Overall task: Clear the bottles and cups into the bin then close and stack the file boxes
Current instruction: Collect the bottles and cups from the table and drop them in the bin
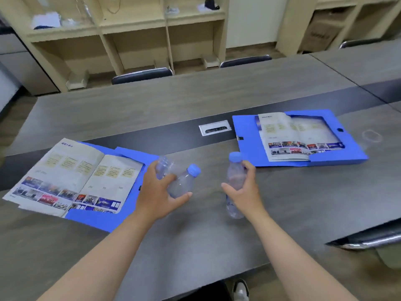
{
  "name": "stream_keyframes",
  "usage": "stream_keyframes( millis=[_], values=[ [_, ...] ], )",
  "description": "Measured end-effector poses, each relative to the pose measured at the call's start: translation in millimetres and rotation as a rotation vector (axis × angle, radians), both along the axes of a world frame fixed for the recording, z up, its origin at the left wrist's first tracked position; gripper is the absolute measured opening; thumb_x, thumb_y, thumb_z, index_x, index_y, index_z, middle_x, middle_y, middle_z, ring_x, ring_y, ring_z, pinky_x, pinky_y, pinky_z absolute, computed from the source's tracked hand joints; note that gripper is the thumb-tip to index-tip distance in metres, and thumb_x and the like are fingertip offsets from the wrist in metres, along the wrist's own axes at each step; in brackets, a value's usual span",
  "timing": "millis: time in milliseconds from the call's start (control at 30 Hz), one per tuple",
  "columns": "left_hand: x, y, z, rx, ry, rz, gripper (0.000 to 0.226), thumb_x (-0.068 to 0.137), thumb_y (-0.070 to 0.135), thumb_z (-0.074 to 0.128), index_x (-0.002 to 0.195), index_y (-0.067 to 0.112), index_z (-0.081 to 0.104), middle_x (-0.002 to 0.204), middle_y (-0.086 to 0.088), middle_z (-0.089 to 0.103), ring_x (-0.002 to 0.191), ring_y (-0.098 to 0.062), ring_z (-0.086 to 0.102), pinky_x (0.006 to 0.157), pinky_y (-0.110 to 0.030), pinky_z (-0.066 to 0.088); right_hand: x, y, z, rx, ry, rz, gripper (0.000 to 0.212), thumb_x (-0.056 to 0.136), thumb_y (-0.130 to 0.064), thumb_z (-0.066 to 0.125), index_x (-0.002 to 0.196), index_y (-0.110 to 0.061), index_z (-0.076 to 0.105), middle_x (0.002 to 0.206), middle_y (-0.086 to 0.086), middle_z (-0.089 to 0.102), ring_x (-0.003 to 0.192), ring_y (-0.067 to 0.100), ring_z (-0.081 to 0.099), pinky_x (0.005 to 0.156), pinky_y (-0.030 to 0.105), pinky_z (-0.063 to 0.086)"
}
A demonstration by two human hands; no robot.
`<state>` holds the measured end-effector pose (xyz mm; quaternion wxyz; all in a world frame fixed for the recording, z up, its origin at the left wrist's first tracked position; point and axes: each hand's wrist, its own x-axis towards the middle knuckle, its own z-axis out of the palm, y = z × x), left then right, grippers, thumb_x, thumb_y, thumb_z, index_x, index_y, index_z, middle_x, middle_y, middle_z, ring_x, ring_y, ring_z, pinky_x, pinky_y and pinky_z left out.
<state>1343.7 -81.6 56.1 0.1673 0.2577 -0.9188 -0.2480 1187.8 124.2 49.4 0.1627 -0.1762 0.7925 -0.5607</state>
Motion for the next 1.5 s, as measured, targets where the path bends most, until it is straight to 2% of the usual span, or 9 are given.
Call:
stream_keyframes(
  millis=[133, 267, 500, 667, 833, 1000, 1267, 1367, 1500],
  values=[
    [-20, 23, 9, 0.093, 0.009, -0.126, 0.066, 0.053, 0.076, 0.067, 0.096, 0.026, 0.073, 0.135, -0.014, 0.039, 0.127, -0.025, 0.040, 0.100, -0.031, 0.036, 22, 50, 30, 0.101, 0.052, -0.140, 0.072, 0.082, -0.019, 0.077, 0.139, -0.038, 0.037, 0.113, -0.022, 0.053, 0.101, 0.016, 0.052, 0.083, 0.026, 0.037],
    [-51, 74, 23, 0.232, -0.062, -0.253, 0.067, 0.050, 0.081, 0.069, 0.096, 0.032, 0.070, 0.136, -0.008, 0.037, 0.127, -0.029, 0.046, 0.103, -0.034, 0.041, 45, 122, 60, 0.203, 0.063, -0.295, 0.070, 0.085, -0.027, 0.075, 0.142, -0.042, 0.037, 0.113, -0.007, 0.056, 0.095, 0.019, 0.054, 0.082, 0.027, 0.038],
    [-97, 207, 47, 0.435, -0.063, -0.524, 0.047, 0.049, 0.078, 0.070, 0.079, 0.044, 0.057, 0.129, 0.005, 0.029, 0.133, -0.018, 0.039, 0.102, -0.024, 0.031, 70, 255, 77, 0.269, 0.100, -0.597, 0.063, 0.081, -0.035, 0.076, 0.124, -0.064, 0.038, 0.097, -0.011, 0.068, 0.083, 0.009, 0.065, 0.086, 0.033, 0.049],
    [-136, 321, 45, 0.417, -0.115, -0.704, 0.046, 0.069, 0.061, 0.082, 0.099, 0.033, 0.061, 0.135, 0.006, 0.024, 0.140, -0.019, 0.031, 0.100, -0.025, 0.028, 82, 355, 70, 0.224, 0.080, -0.786, 0.067, 0.083, -0.034, 0.076, 0.120, -0.069, 0.033, 0.094, -0.020, 0.064, 0.081, 0.004, 0.063, 0.081, 0.028, 0.047],
    [-170, 446, 43, 0.394, -0.135, -0.836, 0.048, 0.072, 0.057, 0.083, 0.100, 0.028, 0.059, 0.131, 0.007, 0.026, 0.124, -0.011, 0.033, 0.097, -0.023, 0.030, 72, 461, 59, 0.197, 0.059, -0.902, 0.074, 0.083, -0.031, 0.075, 0.109, -0.081, 0.028, 0.098, -0.015, 0.063, 0.087, 0.001, 0.062, 0.078, 0.028, 0.046],
    [-214, 541, 47, 0.357, -0.102, -0.853, 0.048, 0.073, 0.052, 0.084, 0.101, 0.020, 0.061, 0.135, 0.003, 0.029, 0.123, -0.015, 0.035, 0.097, -0.022, 0.030, 36, 556, 57, 0.190, 0.016, -0.881, 0.066, 0.085, -0.033, 0.073, 0.130, -0.061, 0.035, 0.095, -0.016, 0.060, 0.087, 0.000, 0.059, 0.072, 0.025, 0.041],
    [-276, 555, 42, 0.104, -0.064, -0.880, 0.056, 0.067, 0.070, 0.077, 0.107, 0.033, 0.064, 0.154, -0.001, 0.022, 0.144, -0.028, 0.025, 0.105, -0.032, 0.033, -56, 603, 63, 0.153, 0.072, -0.752, 0.074, 0.081, -0.033, 0.075, 0.106, -0.082, 0.026, 0.099, -0.014, 0.060, 0.094, 0.005, 0.060, 0.078, 0.026, 0.045],
    [-311, 540, 36, -0.082, -0.095, -0.912, 0.067, 0.065, 0.079, 0.065, 0.115, 0.033, 0.066, 0.159, -0.011, 0.021, 0.144, -0.034, 0.026, 0.108, -0.042, 0.036, -99, 606, 58, 0.144, 0.054, -0.705, 0.068, 0.080, -0.035, 0.075, 0.119, -0.071, 0.033, 0.109, -0.019, 0.059, 0.101, 0.005, 0.058, 0.085, 0.030, 0.047],
    [-376, 515, 20, -0.173, -0.104, -0.870, 0.074, 0.062, 0.084, 0.062, 0.117, 0.035, 0.069, 0.151, -0.021, 0.031, 0.136, -0.043, 0.038, 0.108, -0.051, 0.041, -178, 602, 45, 0.142, 0.029, -0.582, 0.067, 0.083, -0.028, 0.076, 0.131, -0.054, 0.038, 0.093, -0.011, 0.068, 0.090, 0.002, 0.063, 0.078, 0.024, 0.046]
  ],
)
